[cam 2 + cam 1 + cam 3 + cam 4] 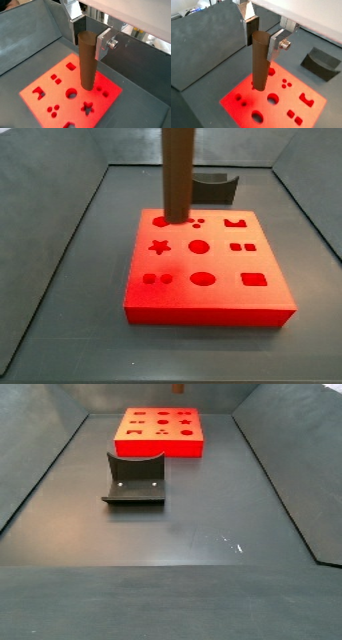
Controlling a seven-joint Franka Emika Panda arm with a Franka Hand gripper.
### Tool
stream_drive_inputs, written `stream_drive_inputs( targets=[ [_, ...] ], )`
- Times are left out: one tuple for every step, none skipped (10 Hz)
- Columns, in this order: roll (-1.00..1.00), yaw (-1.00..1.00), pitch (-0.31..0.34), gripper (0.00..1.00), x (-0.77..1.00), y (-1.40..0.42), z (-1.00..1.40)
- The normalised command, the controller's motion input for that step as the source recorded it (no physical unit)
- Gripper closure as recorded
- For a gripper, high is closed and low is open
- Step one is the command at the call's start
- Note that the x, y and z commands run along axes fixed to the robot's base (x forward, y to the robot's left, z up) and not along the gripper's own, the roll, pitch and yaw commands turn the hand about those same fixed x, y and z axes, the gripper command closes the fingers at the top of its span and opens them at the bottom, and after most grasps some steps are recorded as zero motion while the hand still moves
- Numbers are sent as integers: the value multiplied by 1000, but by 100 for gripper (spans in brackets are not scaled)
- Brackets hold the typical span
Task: Insert the oval object.
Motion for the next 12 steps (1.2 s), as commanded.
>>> stream_drive_inputs(
  targets=[
    [274,0,144,100,637,-609,0],
    [291,0,167,100,660,-551,0],
    [273,0,150,100,643,-546,0],
    [244,-6,133,100,666,-526,0],
    [166,-103,91,100,654,-506,-37],
    [0,-317,1,100,611,-294,-129],
    [-151,-523,-30,100,303,0,-200],
    [-93,-520,-20,100,206,0,-94],
    [3,0,0,100,34,0,-17],
    [117,91,20,100,111,0,-143],
    [144,260,3,100,157,0,-217],
    [49,466,0,100,109,0,-280]
  ],
)
